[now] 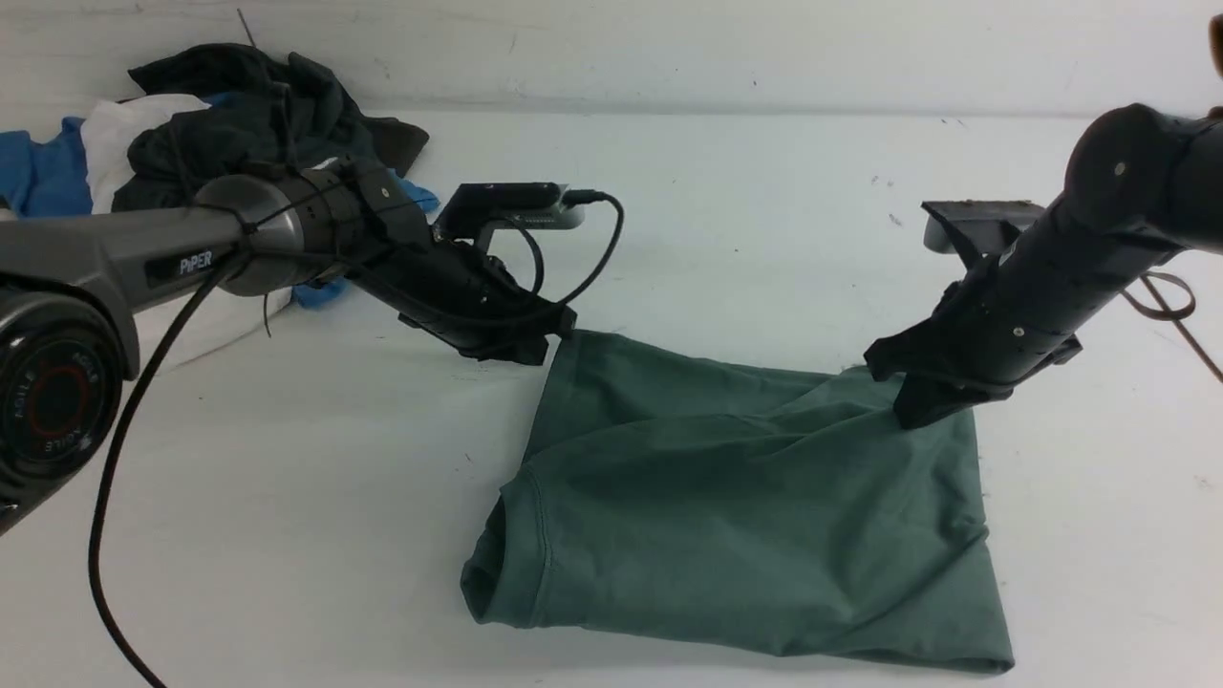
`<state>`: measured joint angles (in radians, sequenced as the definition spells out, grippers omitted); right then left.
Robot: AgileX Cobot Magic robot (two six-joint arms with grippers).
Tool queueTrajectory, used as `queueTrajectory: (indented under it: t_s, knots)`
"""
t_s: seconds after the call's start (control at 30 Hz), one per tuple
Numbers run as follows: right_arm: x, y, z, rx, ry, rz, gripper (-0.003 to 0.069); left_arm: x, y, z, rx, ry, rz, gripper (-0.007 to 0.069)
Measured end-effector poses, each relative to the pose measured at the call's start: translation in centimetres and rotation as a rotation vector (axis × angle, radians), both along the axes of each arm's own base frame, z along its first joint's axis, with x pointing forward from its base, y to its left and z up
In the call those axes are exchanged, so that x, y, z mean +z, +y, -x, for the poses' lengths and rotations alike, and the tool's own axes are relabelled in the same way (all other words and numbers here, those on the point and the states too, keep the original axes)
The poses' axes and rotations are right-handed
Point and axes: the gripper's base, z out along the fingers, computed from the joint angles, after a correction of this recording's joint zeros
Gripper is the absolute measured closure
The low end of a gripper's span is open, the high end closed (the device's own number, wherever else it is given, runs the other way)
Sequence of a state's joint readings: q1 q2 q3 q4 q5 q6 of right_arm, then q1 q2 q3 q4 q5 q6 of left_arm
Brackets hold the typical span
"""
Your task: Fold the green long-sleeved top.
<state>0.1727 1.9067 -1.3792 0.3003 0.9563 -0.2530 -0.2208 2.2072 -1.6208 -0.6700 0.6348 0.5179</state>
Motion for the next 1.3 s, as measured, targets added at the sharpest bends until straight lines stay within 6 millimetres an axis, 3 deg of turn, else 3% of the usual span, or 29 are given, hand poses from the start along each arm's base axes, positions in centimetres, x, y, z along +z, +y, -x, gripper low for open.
queueTrajectory:
  t_s: [0.13,0.23,0.37,0.5,0.53,0.67,0.77,0.87,1.03,1.3]
  knots:
    - [0.4,0.1,-0.1,0.005,0.003,-0.002,0.0672,1.6,0.9,0.5,-0.023,0.048,0.035,0.0629]
    - [1.6,0.3,-0.5,0.01,-0.009,-0.017,0.0672,4.9,0.8,1.6,-0.052,0.062,0.107,0.0629]
    - [2.4,1.0,-0.6,0.026,0.003,-0.075,0.0672,8.0,-1.9,3.5,-0.174,0.064,0.185,0.0629]
    - [2.0,1.7,-0.2,0.078,0.034,-0.066,0.0672,7.3,-4.8,4.8,-0.269,0.109,0.185,0.0629]
    - [1.4,2.5,-0.1,0.105,0.059,-0.059,0.0672,6.0,-6.7,5.5,-0.315,0.146,0.177,0.0629]
    - [-0.4,3.7,0.0,0.152,0.103,-0.028,0.0672,3.6,-8.2,5.9,-0.345,0.198,0.16,0.0629]
    - [-2.6,4.0,-1.0,0.146,0.081,0.009,0.0672,1.9,-8.1,5.4,-0.327,0.213,0.131,0.0629]
    - [-3.1,4.0,-2.0,0.106,-0.001,0.012,0.0672,1.3,-7.6,5.1,-0.315,0.213,0.106,0.0629]
    - [-3.2,4.1,-3.3,0.051,-0.123,-0.004,0.0672,1.2,-7.4,4.9,-0.307,0.21,0.093,0.0629]
    - [-4.7,4.1,-3.7,0.046,-0.112,0.005,0.0672,1.2,-7.4,5.1,-0.318,0.223,0.092,0.0629]
